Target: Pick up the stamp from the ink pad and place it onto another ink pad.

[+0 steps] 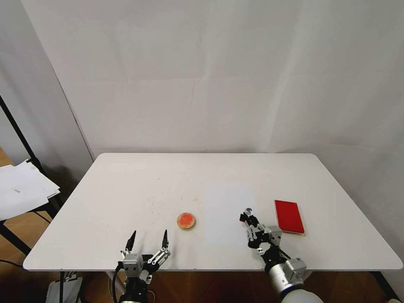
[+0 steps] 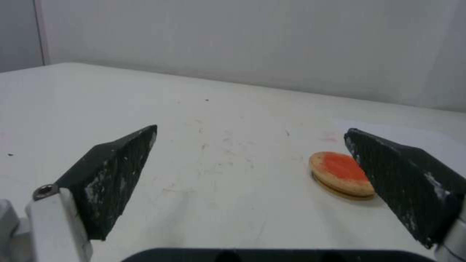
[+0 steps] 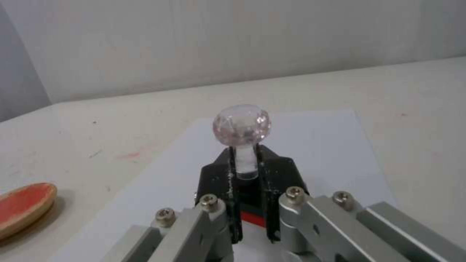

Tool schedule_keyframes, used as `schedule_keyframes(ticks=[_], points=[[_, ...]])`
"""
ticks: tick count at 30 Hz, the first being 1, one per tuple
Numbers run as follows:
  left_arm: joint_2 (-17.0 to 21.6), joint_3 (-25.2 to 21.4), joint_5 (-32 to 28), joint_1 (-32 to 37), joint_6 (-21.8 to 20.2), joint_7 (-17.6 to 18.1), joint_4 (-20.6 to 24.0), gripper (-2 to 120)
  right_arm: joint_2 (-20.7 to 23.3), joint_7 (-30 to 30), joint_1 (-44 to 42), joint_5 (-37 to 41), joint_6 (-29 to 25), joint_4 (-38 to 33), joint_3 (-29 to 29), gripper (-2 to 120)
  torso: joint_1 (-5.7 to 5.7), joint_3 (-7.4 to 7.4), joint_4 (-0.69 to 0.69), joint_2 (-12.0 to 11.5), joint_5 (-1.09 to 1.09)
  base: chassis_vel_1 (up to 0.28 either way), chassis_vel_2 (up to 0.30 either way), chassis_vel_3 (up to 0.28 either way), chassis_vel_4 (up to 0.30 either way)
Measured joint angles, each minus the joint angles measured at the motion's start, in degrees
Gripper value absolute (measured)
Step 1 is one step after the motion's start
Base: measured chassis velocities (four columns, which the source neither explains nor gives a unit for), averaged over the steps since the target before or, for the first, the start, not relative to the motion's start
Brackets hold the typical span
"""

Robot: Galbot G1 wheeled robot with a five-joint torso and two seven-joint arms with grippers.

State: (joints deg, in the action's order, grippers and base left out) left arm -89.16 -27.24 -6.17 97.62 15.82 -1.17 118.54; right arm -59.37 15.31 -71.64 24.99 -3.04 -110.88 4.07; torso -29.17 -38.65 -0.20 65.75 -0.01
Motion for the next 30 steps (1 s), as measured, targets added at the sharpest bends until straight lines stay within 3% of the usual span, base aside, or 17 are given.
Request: schedule_keyframes(ticks=[15, 26, 30], points=[[0.0, 0.0, 0.0, 0.0, 0.0, 0.0, 0.0, 102, 4.7, 3.3, 6.5, 5.0, 2.3, 3.0, -9.6, 7, 0.00, 0.01, -0.01, 0.0, -0.01, 0.000, 0.000, 0.000, 0.000], [0.0, 0.0, 0.0, 0.0, 0.0, 0.0, 0.0, 102, 4.4, 3.8, 6.6, 7.0, 3.7, 3.3, -10.1, 7, 0.01, 0.02, -0.02, 0.0, -0.02, 0.000, 0.000, 0.000, 0.000], [0.0, 0.0, 0.0, 0.0, 0.0, 0.0, 0.0, 102, 2.6, 3.5, 6.7, 5.1, 1.3, 3.8, -9.0, 7, 0.01, -0.01, -0.02, 0.0, 0.03, 0.000, 0.000, 0.000, 0.000]])
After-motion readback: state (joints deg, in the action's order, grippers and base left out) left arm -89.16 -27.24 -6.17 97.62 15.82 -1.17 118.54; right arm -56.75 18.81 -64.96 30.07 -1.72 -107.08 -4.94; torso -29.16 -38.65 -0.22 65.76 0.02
